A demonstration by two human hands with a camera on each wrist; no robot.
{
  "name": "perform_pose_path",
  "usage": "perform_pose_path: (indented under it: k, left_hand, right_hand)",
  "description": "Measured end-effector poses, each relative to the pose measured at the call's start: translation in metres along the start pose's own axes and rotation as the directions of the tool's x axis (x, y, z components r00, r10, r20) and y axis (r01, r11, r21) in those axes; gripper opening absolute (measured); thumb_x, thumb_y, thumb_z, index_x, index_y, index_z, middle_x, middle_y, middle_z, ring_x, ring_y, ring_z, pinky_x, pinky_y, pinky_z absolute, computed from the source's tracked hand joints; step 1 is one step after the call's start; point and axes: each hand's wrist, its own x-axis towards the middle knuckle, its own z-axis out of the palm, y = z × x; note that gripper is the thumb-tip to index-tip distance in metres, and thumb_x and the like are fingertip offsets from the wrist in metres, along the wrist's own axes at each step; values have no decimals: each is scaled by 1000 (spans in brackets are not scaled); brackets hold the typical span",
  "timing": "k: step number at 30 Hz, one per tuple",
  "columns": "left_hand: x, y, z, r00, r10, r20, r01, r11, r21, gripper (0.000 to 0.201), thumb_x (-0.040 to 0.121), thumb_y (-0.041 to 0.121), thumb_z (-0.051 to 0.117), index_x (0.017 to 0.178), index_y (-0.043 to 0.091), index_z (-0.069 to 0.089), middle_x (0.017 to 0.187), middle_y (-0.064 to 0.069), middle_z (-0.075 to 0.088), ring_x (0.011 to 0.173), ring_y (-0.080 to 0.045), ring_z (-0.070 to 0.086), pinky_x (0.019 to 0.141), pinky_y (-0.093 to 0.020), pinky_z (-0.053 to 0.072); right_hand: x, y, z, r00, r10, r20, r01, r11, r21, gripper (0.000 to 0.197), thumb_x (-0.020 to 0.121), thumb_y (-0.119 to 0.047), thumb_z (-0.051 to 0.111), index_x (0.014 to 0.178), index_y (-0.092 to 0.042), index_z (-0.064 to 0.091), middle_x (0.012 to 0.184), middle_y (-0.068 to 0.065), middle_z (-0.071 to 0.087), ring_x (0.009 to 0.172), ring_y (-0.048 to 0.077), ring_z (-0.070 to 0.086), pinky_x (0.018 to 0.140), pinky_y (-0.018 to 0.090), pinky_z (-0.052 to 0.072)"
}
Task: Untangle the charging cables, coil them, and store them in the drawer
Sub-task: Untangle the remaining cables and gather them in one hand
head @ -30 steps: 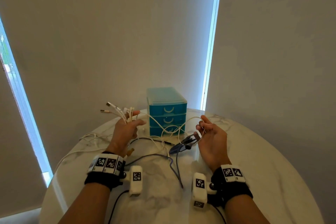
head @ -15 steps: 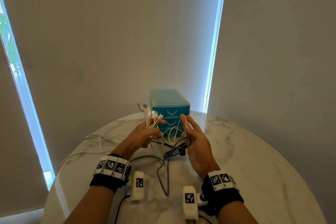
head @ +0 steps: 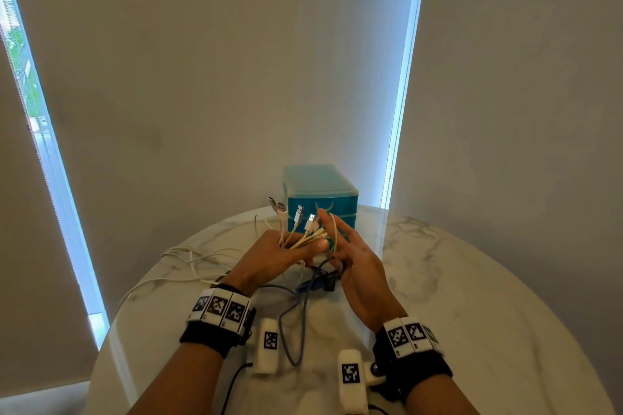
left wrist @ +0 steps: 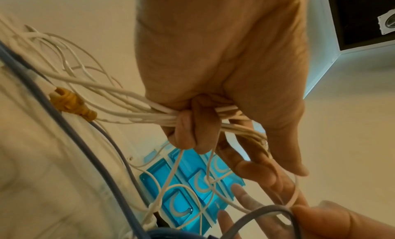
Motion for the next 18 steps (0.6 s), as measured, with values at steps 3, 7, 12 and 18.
perform_pose_path:
  k: [3,7,12,18]
  left_hand:
    - [1,1,3,1000,-10,-26,9,999,-38,24,91,49,80,86,26,84,82,3,80,77,1,72,66,-6,47]
    - [1,2,7,1000,-3,-16,2,997,-82,19,88,38,86,97,20,85,85,7,82,83,1,76,71,-8,52]
    - [4,-1,11,996,-14,-82,9,998,-65,22,87,42,87,96,22,86,90,5,83,88,-4,77,76,-11,53]
    - [5,3,6,959,20,-284,-77,979,-191,15,93,34,83,96,20,85,83,9,80,73,0,72,65,-11,51]
  right_hand:
    - [-1,-2,4,1000,5,-1,-5,998,-68,41,107,-52,58,148,-43,62,148,-6,66,136,15,64,116,49,53]
    - [-6,-3,6,999,-20,32,24,992,-120,41,111,-37,55,150,-48,57,147,-16,65,136,9,63,116,42,52]
    - [-7,-2,6,993,-68,91,82,984,-159,59,112,-6,51,160,-40,46,153,-19,59,139,4,59,106,28,56]
    - [0,4,1,997,-75,-1,75,989,-124,79,100,20,53,161,-29,36,154,-14,57,131,4,66,97,33,63]
